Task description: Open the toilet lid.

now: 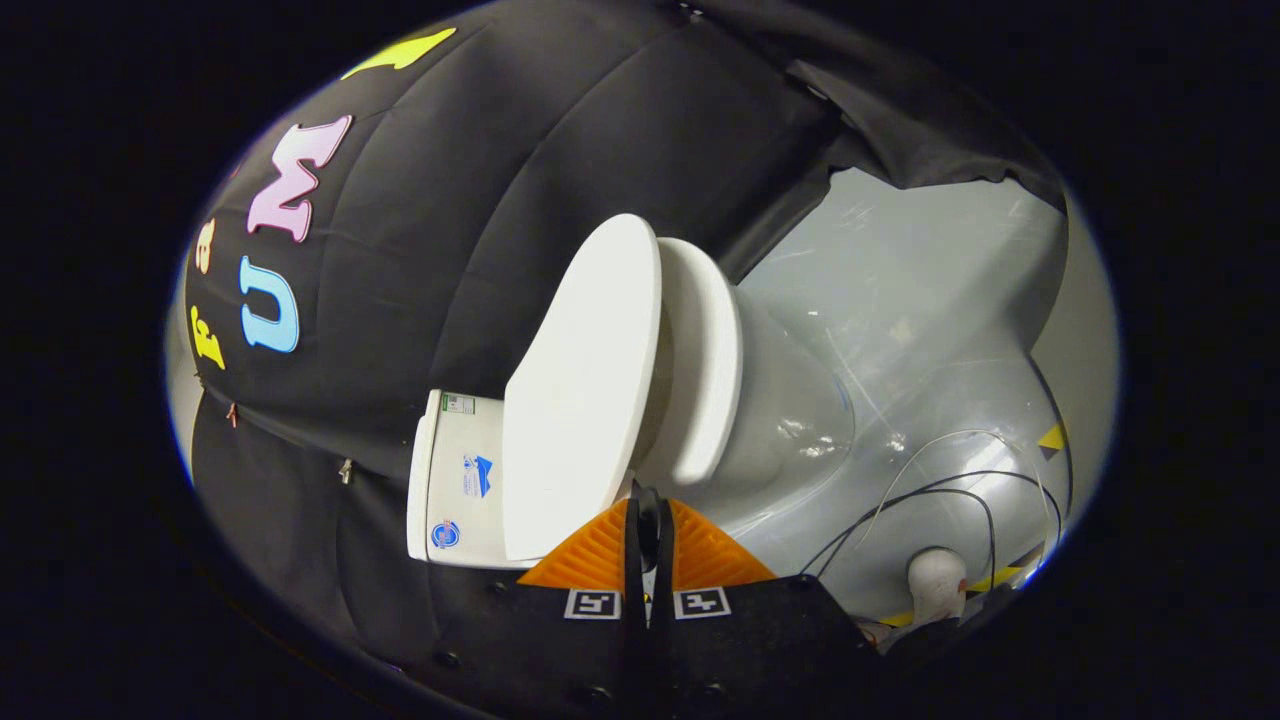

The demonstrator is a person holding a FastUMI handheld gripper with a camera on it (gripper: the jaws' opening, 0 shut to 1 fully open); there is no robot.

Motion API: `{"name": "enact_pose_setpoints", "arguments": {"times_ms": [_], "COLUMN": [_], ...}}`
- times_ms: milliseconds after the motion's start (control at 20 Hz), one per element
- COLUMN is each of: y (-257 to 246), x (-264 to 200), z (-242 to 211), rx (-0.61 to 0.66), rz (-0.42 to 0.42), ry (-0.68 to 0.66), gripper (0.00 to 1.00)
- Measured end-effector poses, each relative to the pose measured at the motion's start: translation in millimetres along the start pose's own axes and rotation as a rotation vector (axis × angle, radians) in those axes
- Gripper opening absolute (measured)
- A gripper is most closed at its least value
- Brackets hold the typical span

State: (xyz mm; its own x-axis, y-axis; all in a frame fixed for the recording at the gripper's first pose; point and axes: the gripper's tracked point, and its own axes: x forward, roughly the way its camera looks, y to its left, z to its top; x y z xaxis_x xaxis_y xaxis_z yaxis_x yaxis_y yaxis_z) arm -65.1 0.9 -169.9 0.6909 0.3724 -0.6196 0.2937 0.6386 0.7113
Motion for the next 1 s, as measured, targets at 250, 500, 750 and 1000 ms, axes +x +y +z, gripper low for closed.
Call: {"name": "enact_pose_setpoints", "arguments": {"times_ms": [250, 500, 750, 1000], "y": [32.5, 72.9, 123.7, 173.7], "x": [-13.2, -29.9, -41.5, -43.2], "z": [5.1, 9.2, 6.6, -1.4], "rx": [-0.088, -0.150, -0.210, -0.292], "rz": [-0.051, -0.064, -0.024, -0.037], "ry": [-0.018, -0.024, -0.041, -0.053], "gripper": [0.05, 0.05, 0.05, 0.05]}}
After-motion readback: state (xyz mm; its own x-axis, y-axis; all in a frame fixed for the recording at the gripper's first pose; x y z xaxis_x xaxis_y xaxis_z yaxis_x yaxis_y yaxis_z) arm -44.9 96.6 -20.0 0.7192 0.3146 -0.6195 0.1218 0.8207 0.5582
